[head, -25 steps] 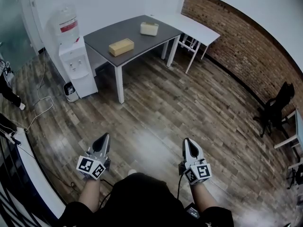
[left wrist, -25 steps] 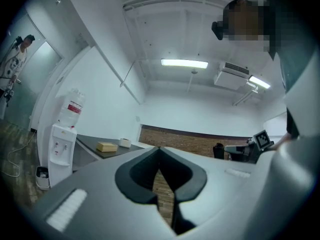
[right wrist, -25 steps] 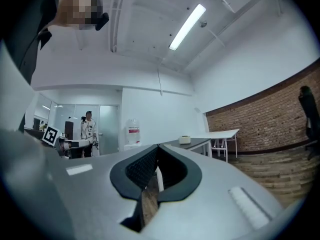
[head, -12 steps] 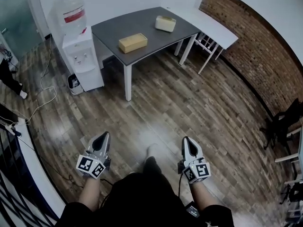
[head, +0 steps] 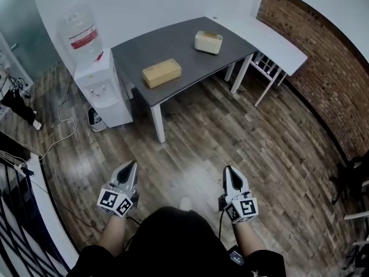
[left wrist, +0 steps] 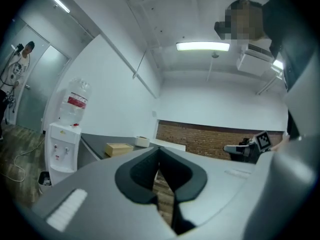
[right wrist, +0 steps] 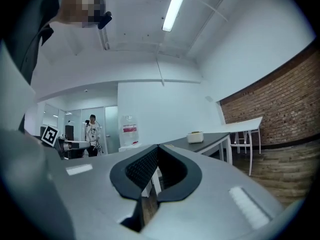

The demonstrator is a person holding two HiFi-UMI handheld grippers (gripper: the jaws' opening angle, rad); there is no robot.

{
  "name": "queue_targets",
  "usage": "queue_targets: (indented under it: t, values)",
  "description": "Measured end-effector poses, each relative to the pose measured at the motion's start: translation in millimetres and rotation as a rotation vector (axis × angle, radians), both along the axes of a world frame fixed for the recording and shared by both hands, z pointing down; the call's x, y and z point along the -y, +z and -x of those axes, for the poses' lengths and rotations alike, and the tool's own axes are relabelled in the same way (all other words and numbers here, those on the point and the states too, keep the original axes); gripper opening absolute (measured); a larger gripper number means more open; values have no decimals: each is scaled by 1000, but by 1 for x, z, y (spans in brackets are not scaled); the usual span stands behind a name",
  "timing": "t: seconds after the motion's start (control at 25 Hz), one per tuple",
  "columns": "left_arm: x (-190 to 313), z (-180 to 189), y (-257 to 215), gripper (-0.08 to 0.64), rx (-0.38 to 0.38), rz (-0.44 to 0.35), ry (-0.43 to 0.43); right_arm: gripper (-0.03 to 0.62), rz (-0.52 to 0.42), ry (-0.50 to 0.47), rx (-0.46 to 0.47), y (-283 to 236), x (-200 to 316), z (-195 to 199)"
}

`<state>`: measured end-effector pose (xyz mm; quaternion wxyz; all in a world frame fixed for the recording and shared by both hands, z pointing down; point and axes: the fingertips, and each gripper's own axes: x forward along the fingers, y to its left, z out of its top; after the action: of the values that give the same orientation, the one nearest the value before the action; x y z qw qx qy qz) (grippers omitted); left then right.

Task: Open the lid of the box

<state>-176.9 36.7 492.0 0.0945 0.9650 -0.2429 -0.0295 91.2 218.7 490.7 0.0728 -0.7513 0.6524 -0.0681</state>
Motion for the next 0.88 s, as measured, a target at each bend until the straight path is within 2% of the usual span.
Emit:
queue_targets:
  t: [0.2, 0.36, 0.6, 0.88]
  values:
    - [29, -51, -10, 0, -11, -11, -16, 3, -12, -9, 26, -2, 30, -54]
    - [53, -77, -13, 0, 5, -21, -16, 2, -5, 1, 22, -3, 48, -84]
    - [97, -110, -6, 0, 18, -25, -19, 3, 7, 26, 29, 2, 82, -121]
    - [170, -154, 0, 0, 19, -40, -9, 3, 4, 29, 2, -1, 146, -157]
